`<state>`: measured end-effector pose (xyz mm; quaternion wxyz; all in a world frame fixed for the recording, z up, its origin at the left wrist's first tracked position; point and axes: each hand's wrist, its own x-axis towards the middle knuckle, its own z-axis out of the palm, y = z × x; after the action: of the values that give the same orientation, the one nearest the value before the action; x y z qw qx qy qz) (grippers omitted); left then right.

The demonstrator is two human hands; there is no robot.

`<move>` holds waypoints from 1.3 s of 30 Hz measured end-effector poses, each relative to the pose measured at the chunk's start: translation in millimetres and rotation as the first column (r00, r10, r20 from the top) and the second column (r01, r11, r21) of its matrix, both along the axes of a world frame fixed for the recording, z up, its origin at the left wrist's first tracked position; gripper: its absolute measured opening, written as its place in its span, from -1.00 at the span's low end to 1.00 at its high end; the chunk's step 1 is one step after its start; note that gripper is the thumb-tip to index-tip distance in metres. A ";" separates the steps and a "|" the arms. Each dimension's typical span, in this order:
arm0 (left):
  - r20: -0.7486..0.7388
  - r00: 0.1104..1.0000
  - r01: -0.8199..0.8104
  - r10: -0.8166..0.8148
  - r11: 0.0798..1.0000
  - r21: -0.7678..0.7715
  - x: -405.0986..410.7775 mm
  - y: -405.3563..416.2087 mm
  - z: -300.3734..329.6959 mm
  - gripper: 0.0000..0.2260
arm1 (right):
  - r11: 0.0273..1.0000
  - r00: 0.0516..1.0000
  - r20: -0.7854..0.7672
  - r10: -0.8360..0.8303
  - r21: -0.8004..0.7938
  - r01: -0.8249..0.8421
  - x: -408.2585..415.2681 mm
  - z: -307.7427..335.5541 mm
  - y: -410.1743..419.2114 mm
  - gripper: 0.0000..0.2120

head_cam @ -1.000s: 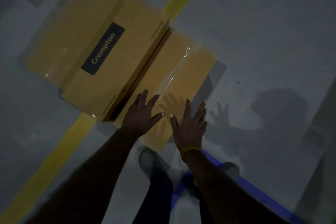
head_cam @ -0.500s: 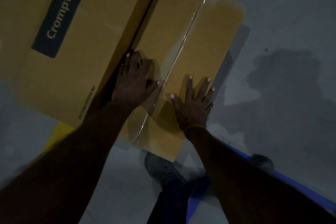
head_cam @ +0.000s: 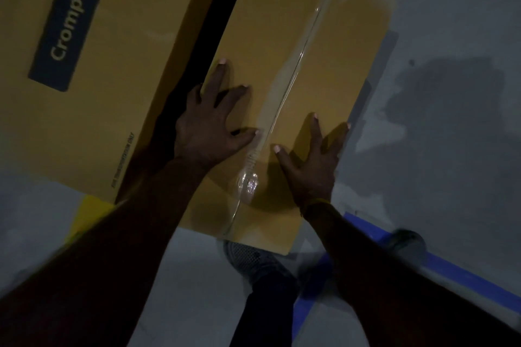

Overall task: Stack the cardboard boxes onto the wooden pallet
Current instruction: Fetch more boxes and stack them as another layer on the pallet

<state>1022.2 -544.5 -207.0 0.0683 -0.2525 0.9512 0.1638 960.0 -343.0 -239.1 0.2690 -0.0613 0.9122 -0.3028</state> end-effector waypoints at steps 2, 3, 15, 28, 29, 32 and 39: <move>0.027 0.999 -0.025 0.024 1.000 0.008 -4.2 8.6 9.3 -0.29 | 0.999 1.000 -0.028 0.014 0.047 -0.013 -7.9 9.8 5.1 -0.11; 0.039 0.998 -0.044 0.043 0.999 0.011 -6.6 13.9 15.0 -0.30 | 0.997 0.999 -0.040 0.030 0.075 -0.027 -13.4 14.6 8.8 -0.11; 0.053 0.984 -0.171 0.168 0.984 0.042 -46.4 123.0 188.9 -0.35 | 0.951 0.961 -0.078 0.266 0.183 -0.248 -89.5 199.3 103.6 -0.18; -0.059 0.998 -0.036 0.038 0.999 0.039 -56.1 263.3 476.8 -0.36 | 0.926 0.936 -0.126 0.330 0.238 -0.294 -114.6 500.9 247.4 -0.19; -0.077 0.997 -0.010 0.012 1.000 0.030 -52.9 269.6 491.4 -0.36 | 0.928 0.938 -0.136 0.318 0.250 -0.278 -108.2 518.5 256.8 -0.19; -0.127 0.990 0.074 -0.067 0.996 0.048 -39.6 287.1 525.1 -0.35 | 0.940 0.949 -0.178 0.261 0.269 -0.208 -82.0 565.3 284.3 -0.20; -0.104 0.971 0.230 -0.217 0.962 0.146 -13.7 336.3 573.5 -0.24 | 0.963 0.966 -0.253 0.054 0.269 0.017 -5.7 633.6 357.1 -0.21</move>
<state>1008.5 -208.2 366.4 0.0644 -0.1300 0.9598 0.2401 954.3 14.1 394.5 0.1565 -0.0716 0.9715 -0.1629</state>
